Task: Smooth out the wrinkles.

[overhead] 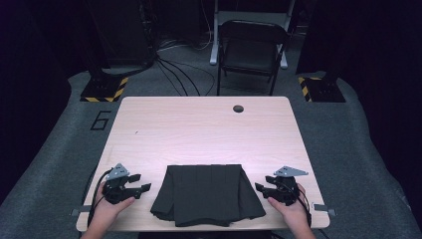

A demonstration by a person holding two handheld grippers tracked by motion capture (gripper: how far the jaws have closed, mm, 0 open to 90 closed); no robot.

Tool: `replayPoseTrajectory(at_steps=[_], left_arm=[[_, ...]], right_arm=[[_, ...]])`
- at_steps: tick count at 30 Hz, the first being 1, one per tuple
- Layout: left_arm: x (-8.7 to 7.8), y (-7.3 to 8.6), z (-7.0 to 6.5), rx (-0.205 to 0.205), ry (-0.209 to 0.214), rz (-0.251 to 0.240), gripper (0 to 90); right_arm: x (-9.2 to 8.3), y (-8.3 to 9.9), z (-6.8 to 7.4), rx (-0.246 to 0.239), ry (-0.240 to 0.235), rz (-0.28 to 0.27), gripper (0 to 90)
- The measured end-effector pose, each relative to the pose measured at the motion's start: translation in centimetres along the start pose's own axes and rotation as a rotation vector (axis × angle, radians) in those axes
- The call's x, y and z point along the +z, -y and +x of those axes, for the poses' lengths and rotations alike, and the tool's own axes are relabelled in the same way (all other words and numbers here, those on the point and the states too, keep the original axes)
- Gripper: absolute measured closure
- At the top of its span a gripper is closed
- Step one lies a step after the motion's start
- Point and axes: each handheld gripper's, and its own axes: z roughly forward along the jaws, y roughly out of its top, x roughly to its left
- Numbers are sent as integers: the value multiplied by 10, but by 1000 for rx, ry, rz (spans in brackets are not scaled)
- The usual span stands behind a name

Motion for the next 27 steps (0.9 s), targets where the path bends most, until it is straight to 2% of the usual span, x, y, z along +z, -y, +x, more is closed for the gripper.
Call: replayPoseTrajectory(at_steps=[3,4,8,11,13,15,16,19,27], left_arm=[[2,1,1,-1,3,19,371],[3,2,1,-4,-4,7,371],[3,2,2,-12,9,20,371],[5,2,2,-10,0,22,371],[7,3,3,-7,3,39,371],[9,4,3,-8,-6,33,371],[8,3,3,-3,2,51,371],[9,4,2,-1,-6,43,371],[9,6,1,3,-16,66,371]], right_arm=[[1,0,1,-11,6,3,433],[1,0,1,-10,7,7,433],[2,0,2,-24,4,3,433],[3,0,3,-16,2,14,433],[5,0,2,-28,1,19,433],[5,0,3,-32,1,19,432],[6,-1,4,-36,1,17,433],[5,-1,4,-54,-1,18,432],[7,-2,7,-56,-6,18,432]])
